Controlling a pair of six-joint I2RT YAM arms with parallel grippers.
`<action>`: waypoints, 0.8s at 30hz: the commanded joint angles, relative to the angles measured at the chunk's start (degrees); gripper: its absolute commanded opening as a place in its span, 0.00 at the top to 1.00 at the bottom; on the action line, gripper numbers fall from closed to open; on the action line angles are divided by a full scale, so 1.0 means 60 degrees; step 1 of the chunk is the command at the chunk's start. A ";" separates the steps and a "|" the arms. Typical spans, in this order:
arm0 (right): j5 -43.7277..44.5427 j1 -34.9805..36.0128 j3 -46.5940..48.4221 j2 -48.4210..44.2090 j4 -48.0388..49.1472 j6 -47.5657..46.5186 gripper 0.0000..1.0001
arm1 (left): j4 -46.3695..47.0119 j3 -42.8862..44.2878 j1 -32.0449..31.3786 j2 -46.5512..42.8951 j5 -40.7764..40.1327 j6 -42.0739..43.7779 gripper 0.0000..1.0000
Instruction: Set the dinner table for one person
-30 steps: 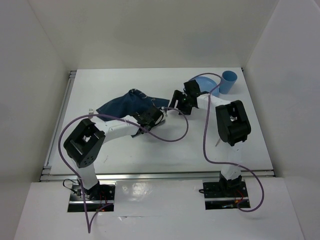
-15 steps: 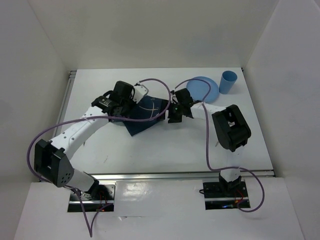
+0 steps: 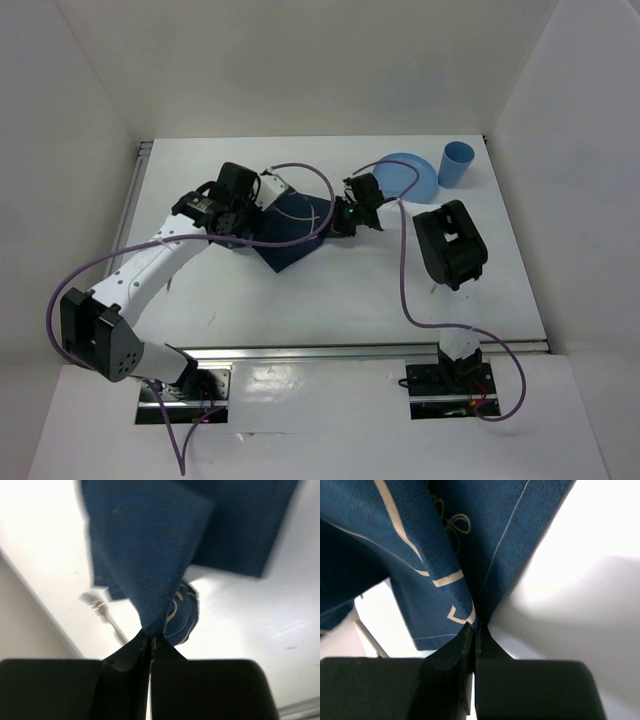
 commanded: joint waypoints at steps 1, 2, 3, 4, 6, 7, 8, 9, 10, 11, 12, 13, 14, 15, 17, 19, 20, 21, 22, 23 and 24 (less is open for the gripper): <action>0.0456 -0.1016 -0.0454 -0.1752 -0.0852 -0.0245 1.00 | 0.0146 -0.0199 0.0464 -0.0523 -0.1140 0.1144 1.00; 0.0719 -0.1208 -0.0542 -0.2103 -0.1218 -0.0479 1.00 | 0.0146 -0.0316 0.0566 -0.0625 -0.1141 0.1305 1.00; 0.0866 -0.1399 -0.0645 -0.2817 -0.1599 -0.1047 1.00 | 0.0146 -0.0317 0.0669 -0.0727 -0.1141 0.1423 1.00; 0.1013 -0.1662 -0.0646 -0.3129 -0.2285 -0.1386 1.00 | 0.0030 -0.0317 0.0786 -0.0728 -0.1054 0.1627 1.00; 0.1642 -0.1751 -0.0558 -0.3599 -0.2962 -0.1973 0.98 | -0.0219 -0.0405 0.0787 -0.0815 -0.0633 0.1731 1.00; 0.1847 -0.1752 -0.0398 -0.3746 -0.3473 -0.2439 0.91 | -0.0322 -0.0405 0.0787 -0.0816 -0.0295 0.1732 1.00; 0.1965 -0.1752 -0.0208 -0.3748 -0.3666 -0.2632 0.77 | -0.0323 -0.0405 0.0787 -0.0816 0.0085 0.1630 1.00; 0.1966 -0.1752 -0.0090 -0.3748 -0.3828 -0.2794 0.55 | -0.0425 -0.0405 0.0787 -0.0686 0.1046 0.1513 1.00; 0.1966 -0.1752 0.0041 -0.3399 -0.4033 -0.2926 0.18 | -0.0542 -0.0405 0.0671 -0.0438 0.1505 0.1295 1.00; 0.2111 -0.1752 0.0159 -0.3207 -0.4035 -0.2927 0.11 | -0.0543 -0.0492 0.0569 -0.0276 0.1858 0.1176 1.00; 0.2388 -0.1752 0.0435 -0.3017 -0.4209 -0.2927 0.06 | -0.0543 -0.0623 0.0466 -0.0100 0.2079 0.1059 1.00; 0.2551 -0.1854 0.0583 -0.2667 -0.4544 -0.2753 0.05 | -0.0441 -0.0625 0.0233 0.0090 0.2197 0.0956 1.00; 0.2828 -0.1971 0.0730 -0.2562 -0.4765 -0.2607 0.05 | -0.0440 -0.0712 0.0129 0.0498 0.2198 0.0709 1.00; 0.3048 -0.1972 0.0818 -0.2561 -0.4956 -0.2446 0.03 | -0.0440 -0.0713 0.0128 0.0676 0.2198 0.0590 1.00; 0.3430 -0.1972 0.0411 -0.2954 -0.5075 -0.1935 0.03 | -0.0528 -0.0916 0.0040 0.0795 0.2286 0.0240 1.00; 0.3708 -0.1972 -0.0642 -0.3510 -0.5075 -0.1509 0.03 | -0.0426 -0.1136 0.0040 0.0795 0.2286 0.0107 1.00; 0.3927 -0.1754 -0.1008 -0.4151 -0.5075 -0.1086 0.03 | -0.0310 -0.1224 0.0040 0.0795 0.2286 0.0106 1.00; 0.4480 -0.1665 -0.1331 -0.4448 -0.5075 -0.0835 0.03 | -0.0309 -0.1341 0.0040 0.0665 0.2199 0.0019 1.00; 0.4616 -0.1664 -0.1943 -0.4741 -0.5162 -0.0659 0.03 | -0.0309 -0.1342 0.0040 0.0576 0.2198 0.0018 1.00; 0.4618 -0.1534 -0.2240 -0.5237 -0.4974 -0.0439 0.03 | -0.0309 -0.1430 0.0040 0.0430 0.2198 0.0018 1.00; 0.4444 -0.1402 -0.2504 -0.5401 -0.4813 -0.0437 0.03 | -0.0309 -0.1430 0.0040 0.0342 0.2198 0.0018 1.00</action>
